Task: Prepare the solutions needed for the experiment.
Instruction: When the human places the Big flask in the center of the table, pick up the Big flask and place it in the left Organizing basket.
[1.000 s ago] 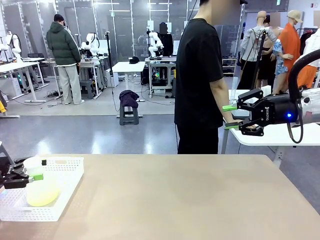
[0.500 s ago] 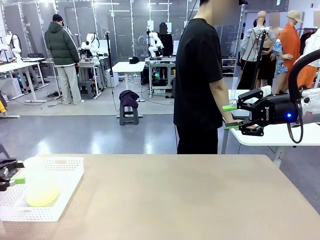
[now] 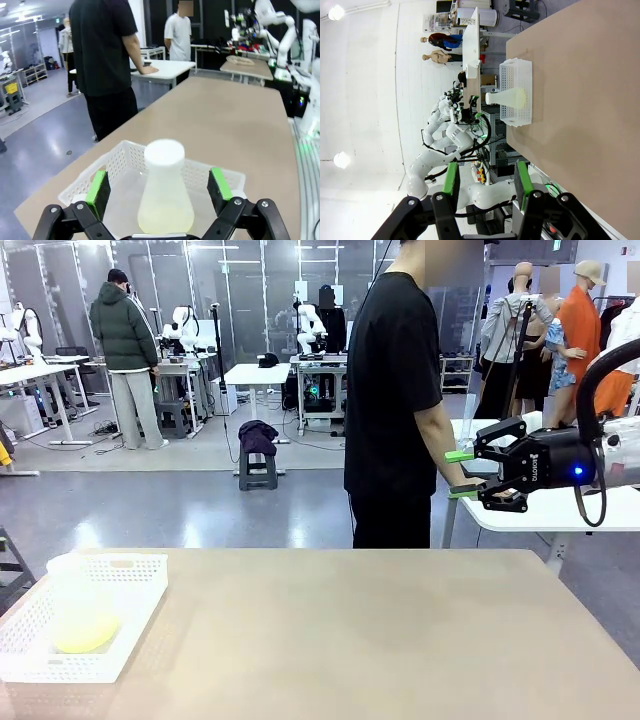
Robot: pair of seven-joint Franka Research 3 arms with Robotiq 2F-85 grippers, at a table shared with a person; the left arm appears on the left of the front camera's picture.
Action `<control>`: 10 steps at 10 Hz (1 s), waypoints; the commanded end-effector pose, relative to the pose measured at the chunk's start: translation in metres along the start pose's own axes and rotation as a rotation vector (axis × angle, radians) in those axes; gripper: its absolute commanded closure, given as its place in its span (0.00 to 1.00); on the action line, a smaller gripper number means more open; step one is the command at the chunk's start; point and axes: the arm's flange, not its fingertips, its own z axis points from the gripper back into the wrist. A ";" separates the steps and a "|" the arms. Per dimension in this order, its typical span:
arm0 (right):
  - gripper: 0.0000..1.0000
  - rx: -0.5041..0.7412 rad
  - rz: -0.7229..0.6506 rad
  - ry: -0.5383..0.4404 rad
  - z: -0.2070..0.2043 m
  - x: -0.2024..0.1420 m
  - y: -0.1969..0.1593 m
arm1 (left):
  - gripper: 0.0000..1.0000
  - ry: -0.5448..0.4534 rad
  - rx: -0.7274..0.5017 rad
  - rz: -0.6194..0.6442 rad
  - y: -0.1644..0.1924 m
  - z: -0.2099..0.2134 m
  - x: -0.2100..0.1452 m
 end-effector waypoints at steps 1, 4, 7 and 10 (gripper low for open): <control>0.43 0.006 0.003 0.000 0.000 -0.001 0.002 | 0.00 -0.059 0.038 0.112 -0.022 0.005 0.056; 0.43 0.006 0.003 0.000 0.000 -0.001 0.002 | 0.00 -0.122 -0.096 0.263 -0.042 -0.034 0.133; 0.43 0.006 0.003 0.000 0.000 -0.001 0.002 | 0.00 -0.009 -0.349 0.536 -0.035 -0.099 0.175; 0.43 0.006 0.003 0.000 0.000 -0.001 0.002 | 0.00 0.180 -0.574 0.887 -0.029 -0.147 0.190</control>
